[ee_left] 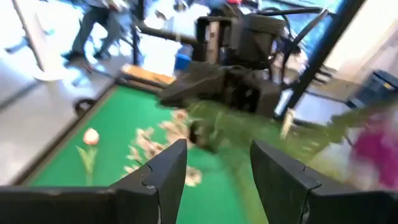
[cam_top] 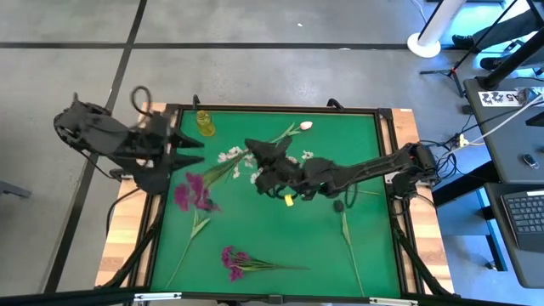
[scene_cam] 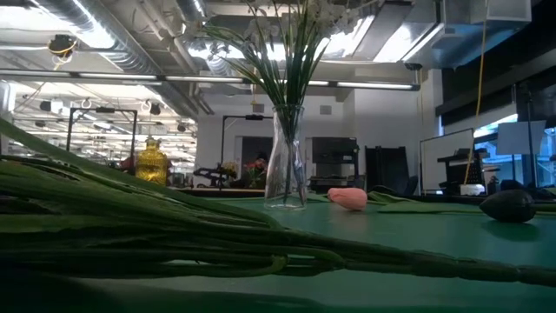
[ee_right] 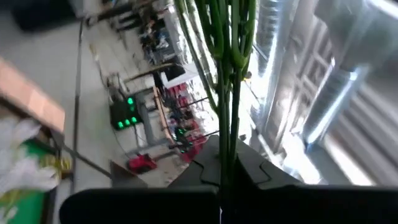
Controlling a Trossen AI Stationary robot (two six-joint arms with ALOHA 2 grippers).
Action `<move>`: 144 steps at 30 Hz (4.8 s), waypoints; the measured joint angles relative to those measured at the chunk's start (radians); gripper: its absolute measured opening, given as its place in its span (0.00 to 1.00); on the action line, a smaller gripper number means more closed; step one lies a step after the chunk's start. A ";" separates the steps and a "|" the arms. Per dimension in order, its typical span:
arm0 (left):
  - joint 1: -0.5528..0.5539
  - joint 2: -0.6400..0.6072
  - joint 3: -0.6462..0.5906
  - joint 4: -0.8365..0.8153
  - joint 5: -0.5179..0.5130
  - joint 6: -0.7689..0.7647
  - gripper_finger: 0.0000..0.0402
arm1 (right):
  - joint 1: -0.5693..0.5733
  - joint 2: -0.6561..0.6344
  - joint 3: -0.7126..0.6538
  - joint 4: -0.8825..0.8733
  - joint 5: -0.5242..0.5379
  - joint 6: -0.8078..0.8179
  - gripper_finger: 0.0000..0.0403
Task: Sort flowers into vase by color
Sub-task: Put the top purple flowers into the yellow vase
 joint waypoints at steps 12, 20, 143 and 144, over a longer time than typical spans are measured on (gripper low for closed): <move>-0.040 -0.055 -0.011 0.006 -0.174 0.031 0.43 | -0.082 -0.237 0.001 -0.338 -0.373 0.752 0.02; -0.032 0.054 -0.131 0.176 -0.347 0.293 0.43 | -0.251 -0.238 0.001 -0.360 -0.877 1.243 0.02; 1.227 -0.448 -1.278 1.152 0.204 0.326 0.04 | -0.771 -0.598 -0.344 -0.770 -1.124 1.310 0.73; 1.240 -0.446 -1.278 1.143 0.197 0.326 0.04 | -0.793 -0.602 -0.377 -0.720 -1.176 1.324 0.73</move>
